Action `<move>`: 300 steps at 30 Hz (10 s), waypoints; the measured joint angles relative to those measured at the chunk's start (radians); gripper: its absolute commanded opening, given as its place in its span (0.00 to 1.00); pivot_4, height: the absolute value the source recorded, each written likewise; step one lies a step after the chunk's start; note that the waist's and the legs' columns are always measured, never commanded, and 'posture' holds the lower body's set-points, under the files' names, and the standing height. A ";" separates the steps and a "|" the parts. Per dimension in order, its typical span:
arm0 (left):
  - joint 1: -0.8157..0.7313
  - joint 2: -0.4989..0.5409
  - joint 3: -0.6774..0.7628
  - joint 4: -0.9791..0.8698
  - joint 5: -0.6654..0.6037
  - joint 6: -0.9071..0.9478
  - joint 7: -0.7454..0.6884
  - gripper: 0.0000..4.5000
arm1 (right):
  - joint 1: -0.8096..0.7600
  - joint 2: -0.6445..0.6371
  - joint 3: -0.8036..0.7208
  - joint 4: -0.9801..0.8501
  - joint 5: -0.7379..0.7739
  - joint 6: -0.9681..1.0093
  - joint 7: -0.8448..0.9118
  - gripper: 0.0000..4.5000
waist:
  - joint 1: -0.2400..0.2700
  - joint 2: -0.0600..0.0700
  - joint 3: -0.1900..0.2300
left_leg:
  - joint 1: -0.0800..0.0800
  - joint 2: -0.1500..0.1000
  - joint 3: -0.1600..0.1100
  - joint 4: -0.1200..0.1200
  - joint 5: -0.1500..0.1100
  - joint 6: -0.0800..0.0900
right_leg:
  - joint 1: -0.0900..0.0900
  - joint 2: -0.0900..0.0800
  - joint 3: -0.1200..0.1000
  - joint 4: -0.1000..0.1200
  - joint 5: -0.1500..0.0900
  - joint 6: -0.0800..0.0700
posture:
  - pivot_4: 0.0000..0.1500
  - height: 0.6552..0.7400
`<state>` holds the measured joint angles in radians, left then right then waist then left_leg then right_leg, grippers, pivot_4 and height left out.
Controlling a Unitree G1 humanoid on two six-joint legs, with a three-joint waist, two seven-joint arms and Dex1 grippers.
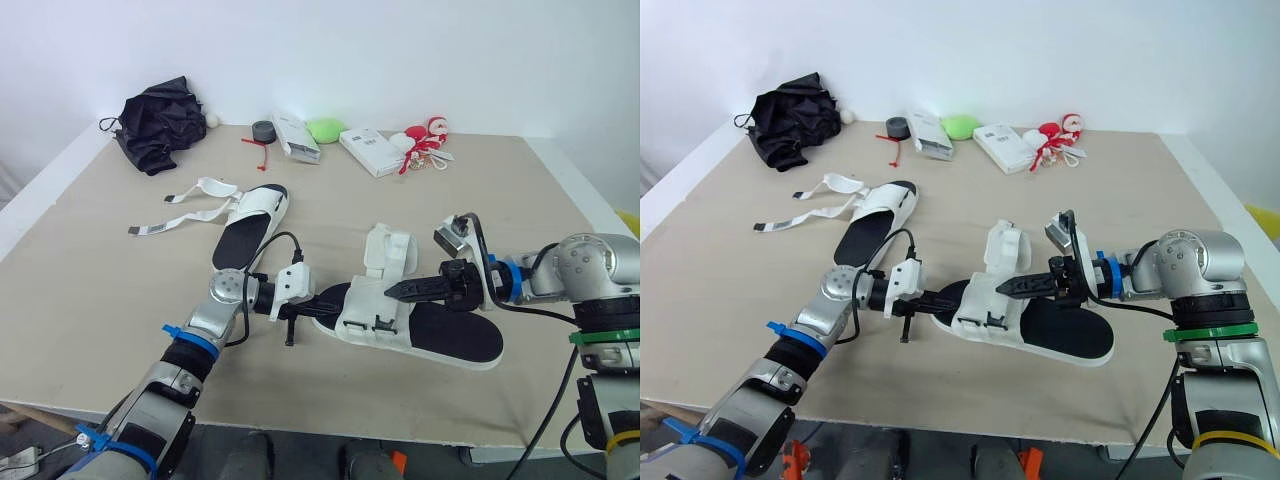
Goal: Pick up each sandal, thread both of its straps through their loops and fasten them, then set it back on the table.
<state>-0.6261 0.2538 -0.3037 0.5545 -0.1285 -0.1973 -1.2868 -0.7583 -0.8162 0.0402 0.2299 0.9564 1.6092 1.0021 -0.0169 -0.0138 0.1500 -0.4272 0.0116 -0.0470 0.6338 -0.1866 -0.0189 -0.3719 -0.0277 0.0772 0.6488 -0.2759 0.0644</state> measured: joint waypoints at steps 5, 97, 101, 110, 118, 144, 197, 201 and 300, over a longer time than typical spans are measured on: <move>0.001 -0.001 0.000 0.000 0.000 0.000 0.005 0.00 | 0.002 -0.009 0.014 -0.030 -0.009 -0.003 -0.004 0.01 | 0.000 0.000 0.000 | 0.000 0.000 0.000 0.000 0.000 0.000 | 0.000 0.000 0.000 0.000 0.000 0.000 | 1.00 0.98; -0.101 -0.031 -0.027 0.139 0.042 -0.109 -0.025 0.00 | 0.580 -0.038 -0.285 -0.926 0.329 -0.349 -0.267 0.01 | 0.024 -0.009 0.000 | -0.001 0.001 0.001 0.000 0.001 0.002 | 0.001 -0.004 -0.004 -0.002 -0.004 -0.007 | 1.00 0.98; -0.105 -0.032 -0.028 0.144 0.042 -0.112 -0.025 0.00 | 0.466 0.003 -0.285 -0.811 0.401 -0.385 -0.386 0.01 | 0.024 -0.010 0.000 | -0.001 0.002 0.001 0.000 0.002 0.003 | 0.000 -0.006 -0.005 -0.002 -0.004 -0.008 | 1.00 0.98; -0.109 -0.038 -0.031 0.144 0.043 -0.114 -0.027 0.00 | 0.301 0.112 -0.246 -0.495 0.336 -0.407 -0.655 0.01 | 0.024 -0.010 0.000 | -0.004 0.000 0.003 -0.001 0.004 0.006 | 0.000 -0.010 -0.006 -0.002 -0.003 -0.008 | 1.00 0.98; -0.107 -0.038 -0.031 0.145 0.043 -0.112 -0.020 0.00 | 0.300 0.156 -0.245 -0.396 0.258 -0.406 -0.746 0.01 | 0.024 -0.009 0.000 | -0.004 0.001 0.003 -0.001 0.005 0.009 | 0.000 -0.010 -0.006 -0.002 -0.002 -0.007 | 1.00 0.98; -0.096 -0.035 -0.027 0.130 0.040 -0.102 -0.018 0.00 | 0.308 0.245 -0.347 -0.343 0.442 -0.413 -0.741 0.01 | 0.023 -0.008 0.001 | -0.004 0.001 0.003 -0.002 0.006 0.009 | -0.001 -0.010 -0.006 -0.002 -0.002 -0.007 | 1.00 0.98; -0.103 0.002 -0.019 0.057 0.033 -0.041 -0.057 0.00 | -0.268 0.151 0.117 0.563 -0.365 -0.591 -0.027 0.89 | 0.006 -0.003 0.004 | -0.007 0.004 0.017 -0.011 0.008 0.012 | -0.012 -0.004 -0.003 -0.002 0.007 -0.005 | 1.00 0.98; -0.108 0.010 -0.024 0.033 0.034 -0.022 -0.061 0.00 | -0.337 0.225 0.082 0.705 -0.417 -0.676 -0.004 0.89 | 0.000 -0.003 0.004 | -0.012 0.003 0.016 -0.010 0.008 0.011 | -0.016 -0.004 -0.002 -0.001 0.009 -0.007 | 1.00 0.98; -0.135 0.008 -0.027 0.099 0.042 -0.059 -0.054 0.00 | -0.114 0.044 0.245 -0.631 -0.412 -0.266 -0.044 0.99 | 0.000 0.003 0.012 | -0.011 0.009 0.016 0.002 0.011 0.007 | -0.018 0.002 -0.002 0.015 0.008 -0.011 | 1.00 0.98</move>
<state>-0.7608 0.2617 -0.3309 0.6536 -0.0862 -0.2562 -1.3409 -0.8720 -0.7721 0.2853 -0.4007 0.5449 1.3430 0.9577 -0.0166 -0.0107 0.1621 -0.4381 0.0203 -0.0312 0.6355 -0.1757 -0.0118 -0.3896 -0.0260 0.0754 0.6641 -0.2678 0.0539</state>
